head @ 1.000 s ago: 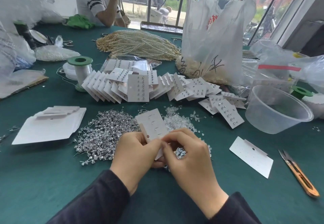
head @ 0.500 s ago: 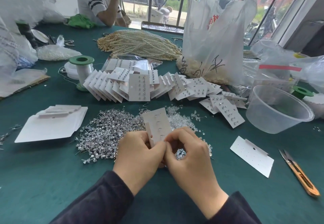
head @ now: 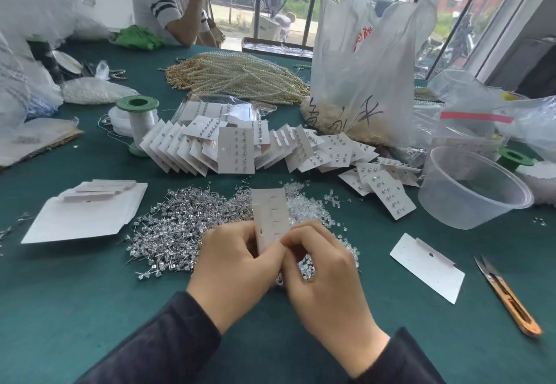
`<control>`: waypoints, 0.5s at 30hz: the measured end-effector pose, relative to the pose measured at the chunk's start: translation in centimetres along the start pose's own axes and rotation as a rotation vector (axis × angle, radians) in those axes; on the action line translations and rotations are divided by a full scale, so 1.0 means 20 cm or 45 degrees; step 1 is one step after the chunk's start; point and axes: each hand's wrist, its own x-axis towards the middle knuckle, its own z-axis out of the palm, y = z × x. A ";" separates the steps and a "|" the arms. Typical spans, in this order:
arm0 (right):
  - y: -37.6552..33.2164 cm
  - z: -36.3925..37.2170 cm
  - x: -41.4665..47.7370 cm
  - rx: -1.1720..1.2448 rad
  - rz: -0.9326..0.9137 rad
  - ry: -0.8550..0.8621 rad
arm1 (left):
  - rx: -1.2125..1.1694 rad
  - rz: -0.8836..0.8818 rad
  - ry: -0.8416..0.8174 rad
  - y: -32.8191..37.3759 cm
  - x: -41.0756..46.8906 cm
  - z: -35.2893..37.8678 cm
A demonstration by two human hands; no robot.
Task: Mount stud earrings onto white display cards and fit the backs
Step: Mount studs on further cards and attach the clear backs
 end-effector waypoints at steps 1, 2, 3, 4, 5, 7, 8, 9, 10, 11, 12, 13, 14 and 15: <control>0.00 -0.01 0.00 0.000 0.003 0.005 | -0.050 0.005 -0.026 0.00 0.00 0.00; 0.00 -0.01 0.00 0.001 0.005 0.026 | -0.140 -0.006 -0.081 0.01 0.00 0.00; 0.01 -0.02 0.01 -0.002 0.001 0.061 | -0.248 -0.028 -0.183 0.02 0.00 0.00; 0.01 -0.04 0.02 -0.010 -0.003 0.103 | -0.359 -0.050 -0.306 0.03 0.01 -0.02; 0.02 -0.05 0.03 -0.018 0.000 0.143 | -0.406 -0.065 -0.404 0.04 0.02 -0.03; 0.03 -0.08 0.05 0.013 0.053 0.201 | -0.275 -0.020 -0.394 0.02 0.05 -0.07; 0.04 -0.09 0.05 0.070 0.103 0.216 | -0.048 0.069 -0.267 -0.01 0.07 -0.09; 0.04 -0.10 0.05 0.163 0.169 0.221 | 0.264 0.185 -0.099 -0.05 0.10 -0.11; 0.04 -0.11 0.05 0.289 0.252 0.221 | 0.550 0.266 0.033 -0.07 0.12 -0.14; 0.04 -0.11 0.05 0.435 0.350 0.223 | 0.744 0.299 0.086 -0.09 0.14 -0.17; 0.04 -0.12 0.05 0.577 0.455 0.230 | 0.860 0.281 0.062 -0.11 0.15 -0.18; 0.03 -0.12 0.06 0.709 0.561 0.238 | 0.919 0.244 0.002 -0.13 0.15 -0.19; 0.03 -0.13 0.06 0.841 0.659 0.241 | 0.952 0.217 -0.041 -0.14 0.15 -0.19; 0.03 -0.13 0.07 0.988 0.742 0.235 | 0.959 0.205 -0.060 -0.15 0.15 -0.18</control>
